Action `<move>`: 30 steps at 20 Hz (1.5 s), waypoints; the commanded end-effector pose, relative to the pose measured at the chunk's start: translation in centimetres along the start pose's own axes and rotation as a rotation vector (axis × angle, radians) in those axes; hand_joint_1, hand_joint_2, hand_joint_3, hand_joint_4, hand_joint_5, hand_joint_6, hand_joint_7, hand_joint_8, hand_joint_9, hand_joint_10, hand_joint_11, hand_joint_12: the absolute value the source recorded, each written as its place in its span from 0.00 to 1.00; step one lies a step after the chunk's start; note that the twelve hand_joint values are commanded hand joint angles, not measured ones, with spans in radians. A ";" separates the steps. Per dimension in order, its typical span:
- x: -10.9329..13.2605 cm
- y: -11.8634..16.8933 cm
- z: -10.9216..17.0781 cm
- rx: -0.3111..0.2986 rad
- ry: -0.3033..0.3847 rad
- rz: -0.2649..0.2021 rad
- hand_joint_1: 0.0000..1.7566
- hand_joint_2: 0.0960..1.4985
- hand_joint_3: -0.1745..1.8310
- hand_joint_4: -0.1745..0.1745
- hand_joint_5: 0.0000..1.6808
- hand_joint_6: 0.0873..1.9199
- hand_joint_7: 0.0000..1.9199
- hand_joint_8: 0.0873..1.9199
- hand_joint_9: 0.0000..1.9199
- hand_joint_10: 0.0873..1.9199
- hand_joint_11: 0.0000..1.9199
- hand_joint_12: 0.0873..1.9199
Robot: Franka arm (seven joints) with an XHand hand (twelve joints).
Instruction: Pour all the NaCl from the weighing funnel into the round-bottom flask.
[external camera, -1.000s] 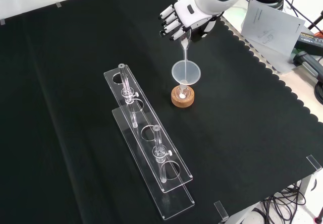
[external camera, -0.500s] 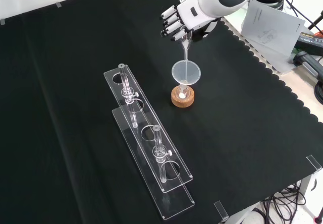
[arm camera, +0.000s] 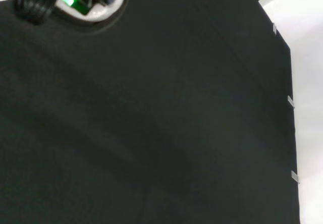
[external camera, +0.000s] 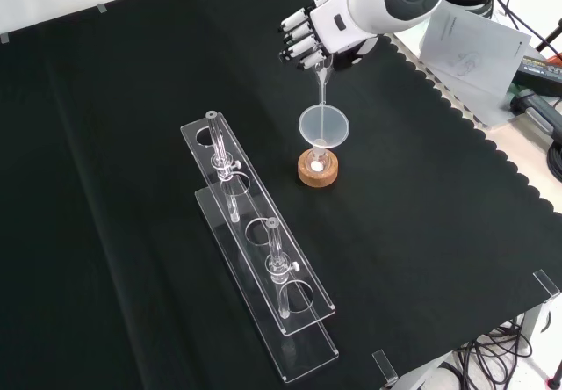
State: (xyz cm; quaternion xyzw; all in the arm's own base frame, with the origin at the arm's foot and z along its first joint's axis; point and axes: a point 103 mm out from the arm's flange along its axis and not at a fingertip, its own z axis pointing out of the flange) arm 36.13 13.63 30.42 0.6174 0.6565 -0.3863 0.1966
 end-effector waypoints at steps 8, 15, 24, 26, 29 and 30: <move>0.4 -0.1 -0.6 -0.006 -0.051 -0.005 0.62 0.45 0.39 1.00 0.70 0.40 0.31 0.30 0.49 0.15 0.38 0.57; 0.4 0.0 -0.8 0.000 -0.064 -0.007 0.62 0.45 0.39 1.00 0.70 0.40 0.31 0.30 0.49 0.15 0.38 0.57; 0.4 -0.1 -0.8 -0.038 -0.052 -0.005 0.62 0.45 0.39 1.00 0.70 0.40 0.31 0.30 0.49 0.15 0.38 0.57; 0.3 -0.2 -1.1 -0.057 -0.049 -0.002 0.62 0.45 0.39 1.00 0.70 0.40 0.31 0.30 0.49 0.15 0.38 0.57; 0.3 -0.3 -1.5 -0.073 -0.050 0.000 0.62 0.45 0.39 1.00 0.70 0.40 0.31 0.30 0.49 0.15 0.38 0.57; 0.3 -0.3 -1.6 -0.078 -0.050 -0.001 0.62 0.45 0.39 1.00 0.70 0.40 0.31 0.30 0.49 0.15 0.38 0.57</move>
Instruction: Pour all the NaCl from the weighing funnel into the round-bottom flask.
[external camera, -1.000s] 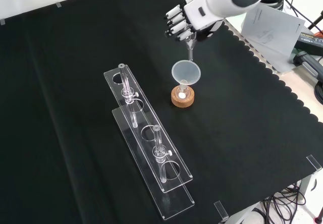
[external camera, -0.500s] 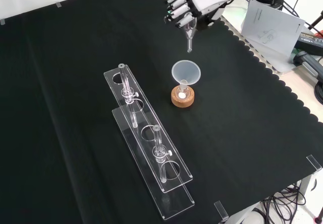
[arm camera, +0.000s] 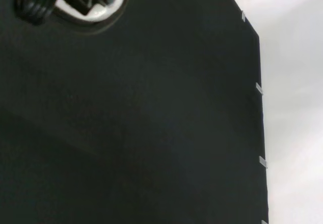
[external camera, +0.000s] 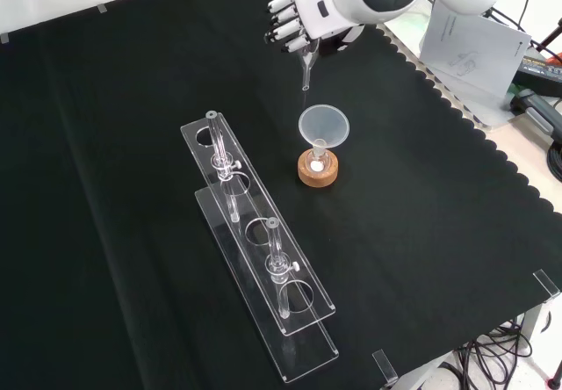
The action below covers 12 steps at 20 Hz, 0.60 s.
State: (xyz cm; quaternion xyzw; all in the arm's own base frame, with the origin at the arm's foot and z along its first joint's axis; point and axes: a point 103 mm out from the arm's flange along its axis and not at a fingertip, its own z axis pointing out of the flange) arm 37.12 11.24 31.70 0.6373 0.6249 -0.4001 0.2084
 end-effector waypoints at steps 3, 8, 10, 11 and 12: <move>2.8 -1.4 -2.5 -0.124 -0.005 -0.067 0.62 0.45 0.39 1.00 0.70 0.40 0.31 0.30 0.49 0.15 0.38 0.57; 2.9 -1.4 -2.4 -0.119 -0.022 -0.071 0.62 0.44 0.39 1.00 0.70 0.40 0.31 0.30 0.49 0.15 0.38 0.57; 3.0 -1.3 -2.2 -0.110 -0.038 -0.074 0.62 0.44 0.39 1.00 0.70 0.40 0.31 0.30 0.49 0.15 0.38 0.57; 3.1 -1.3 -2.2 -0.107 -0.047 -0.075 0.62 0.44 0.39 1.00 0.70 0.40 0.31 0.30 0.49 0.15 0.38 0.57; 3.1 -1.3 -2.2 -0.104 -0.053 -0.076 0.62 0.44 0.39 1.00 0.70 0.40 0.31 0.30 0.49 0.15 0.38 0.57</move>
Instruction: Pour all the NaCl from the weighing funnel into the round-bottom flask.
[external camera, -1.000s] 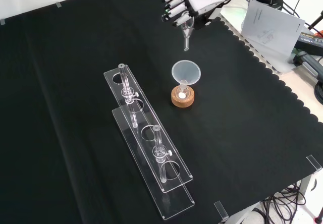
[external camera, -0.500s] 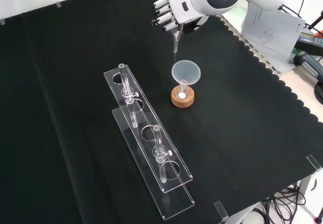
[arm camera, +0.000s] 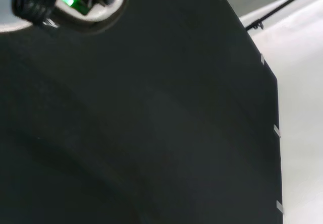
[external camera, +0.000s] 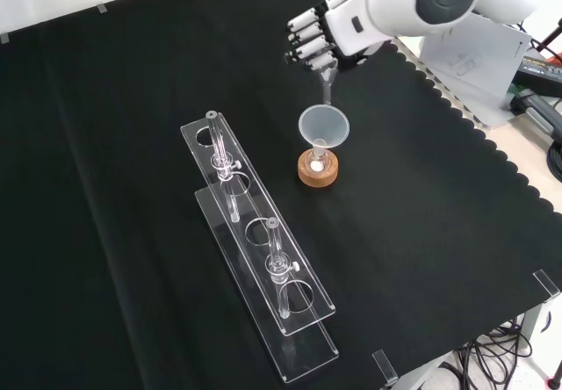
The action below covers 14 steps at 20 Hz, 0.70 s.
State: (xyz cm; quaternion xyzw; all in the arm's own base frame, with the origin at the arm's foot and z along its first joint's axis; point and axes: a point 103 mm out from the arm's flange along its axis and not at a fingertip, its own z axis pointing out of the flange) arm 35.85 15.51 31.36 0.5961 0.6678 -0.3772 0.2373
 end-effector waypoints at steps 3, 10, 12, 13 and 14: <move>0.0 0.3 0.5 0.017 -0.053 -0.006 0.62 0.44 0.39 1.00 0.70 0.40 0.31 0.30 0.49 0.15 0.38 0.57; 0.2 0.3 0.2 0.017 -0.088 -0.012 0.62 0.44 0.39 1.00 0.70 0.40 0.31 0.30 0.49 0.15 0.38 0.57; 0.2 0.3 0.2 0.015 -0.087 -0.011 0.62 0.44 0.39 1.00 0.70 0.40 0.31 0.30 0.49 0.15 0.38 0.57; 0.2 0.3 0.2 0.015 -0.087 -0.011 0.62 0.44 0.39 1.00 0.70 0.40 0.31 0.30 0.49 0.15 0.38 0.57; 0.2 0.3 0.2 0.015 -0.088 -0.011 0.62 0.44 0.39 1.00 0.70 0.40 0.31 0.30 0.49 0.15 0.38 0.57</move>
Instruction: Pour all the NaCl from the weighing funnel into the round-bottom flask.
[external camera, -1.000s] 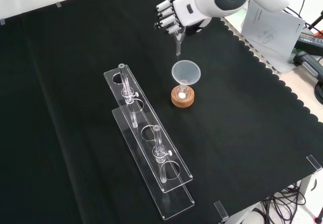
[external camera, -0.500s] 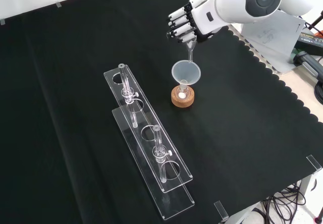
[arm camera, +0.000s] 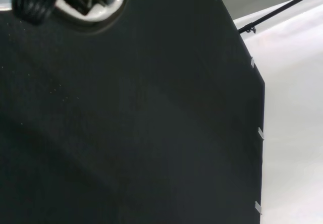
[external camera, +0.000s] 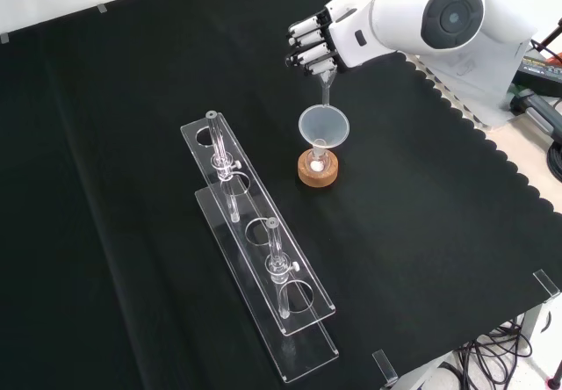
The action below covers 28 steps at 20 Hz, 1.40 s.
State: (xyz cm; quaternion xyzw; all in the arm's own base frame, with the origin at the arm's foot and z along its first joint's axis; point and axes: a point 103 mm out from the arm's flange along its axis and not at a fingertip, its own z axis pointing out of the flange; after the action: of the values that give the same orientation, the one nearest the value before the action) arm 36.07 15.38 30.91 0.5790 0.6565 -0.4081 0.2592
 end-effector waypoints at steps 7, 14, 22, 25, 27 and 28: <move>0.0 -0.1 0.1 -0.007 -0.025 -0.010 0.62 0.44 0.39 1.00 0.70 0.40 0.32 0.30 0.49 0.15 0.38 0.57; -0.2 0.0 0.3 -0.019 -0.067 -0.011 0.62 0.44 0.39 1.00 0.70 0.40 0.32 0.30 0.49 0.14 0.38 0.57; 0.1 -0.2 -0.9 -0.043 -0.161 -0.021 0.62 0.44 0.39 1.00 0.70 0.40 0.32 0.30 0.49 0.14 0.38 0.56; 0.5 -0.3 -1.2 -0.045 -0.182 -0.025 0.62 0.44 0.39 1.00 0.70 0.39 0.32 0.30 0.49 0.14 0.38 0.56; 0.7 -0.3 -1.2 -0.041 -0.186 -0.026 0.62 0.44 0.39 1.00 0.70 0.39 0.32 0.30 0.49 0.14 0.38 0.56; 0.6 -0.4 -1.2 -0.040 -0.185 -0.025 0.62 0.44 0.39 1.00 0.70 0.39 0.32 0.30 0.49 0.14 0.38 0.56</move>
State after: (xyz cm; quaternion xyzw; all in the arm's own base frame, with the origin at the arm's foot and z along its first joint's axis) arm 35.83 16.57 31.12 0.5279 0.6468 -0.4448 0.3242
